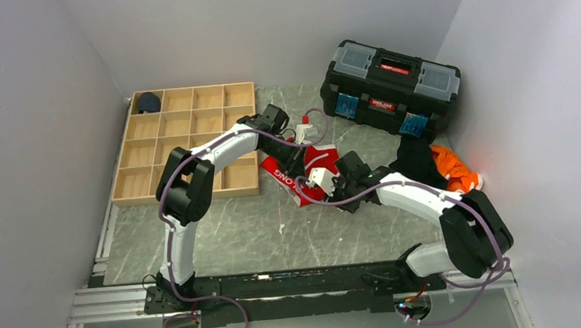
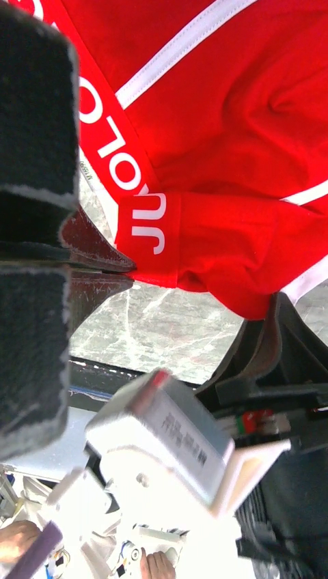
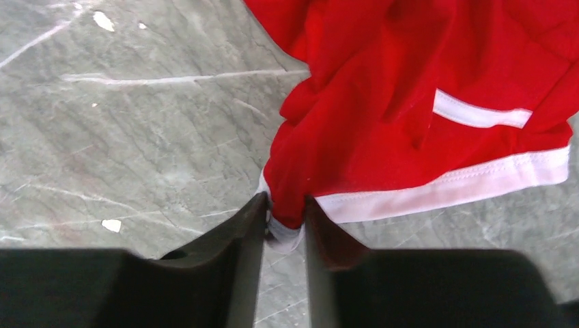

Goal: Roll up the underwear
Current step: Flatten out the underwear at the center of the board.

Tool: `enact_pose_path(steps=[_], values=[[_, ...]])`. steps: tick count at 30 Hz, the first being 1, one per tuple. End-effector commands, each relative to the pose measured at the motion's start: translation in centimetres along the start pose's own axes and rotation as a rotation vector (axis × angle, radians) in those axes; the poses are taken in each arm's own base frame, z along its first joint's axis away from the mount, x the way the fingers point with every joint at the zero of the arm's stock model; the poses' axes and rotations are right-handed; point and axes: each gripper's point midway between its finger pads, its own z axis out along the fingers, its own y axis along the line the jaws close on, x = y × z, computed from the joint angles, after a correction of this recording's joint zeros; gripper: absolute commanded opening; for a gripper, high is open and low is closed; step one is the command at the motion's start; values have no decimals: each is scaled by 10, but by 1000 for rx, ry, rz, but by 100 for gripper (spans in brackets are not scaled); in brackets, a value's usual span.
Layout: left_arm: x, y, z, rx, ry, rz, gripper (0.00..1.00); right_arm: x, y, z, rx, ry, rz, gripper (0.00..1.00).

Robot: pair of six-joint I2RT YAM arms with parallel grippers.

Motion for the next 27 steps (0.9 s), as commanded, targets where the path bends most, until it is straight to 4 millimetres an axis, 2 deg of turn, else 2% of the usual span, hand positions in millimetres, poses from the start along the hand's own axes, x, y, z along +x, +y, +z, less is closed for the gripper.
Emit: enact_pose_path(steps=[1, 5, 8, 14, 21, 27], values=[[-10, -12, -4, 45, -20, 29, 0, -8, -16, 0, 63, 9, 25, 20], [-9, -15, -14, 52, -23, 47, 0, -11, -23, -19, 105, 0, 23, 0], [-9, -25, -27, 52, -24, 101, 0, -26, -35, -51, 148, -56, 14, 0], [-13, -51, -56, 1, -25, 226, 0, -62, -33, -109, 88, -160, -38, 0], [-19, -61, -80, -97, -23, 323, 0, -59, -36, -128, 107, -131, -75, 0], [-20, -62, -87, -136, -31, 344, 0, -44, -28, -128, 55, -68, -83, 9]])
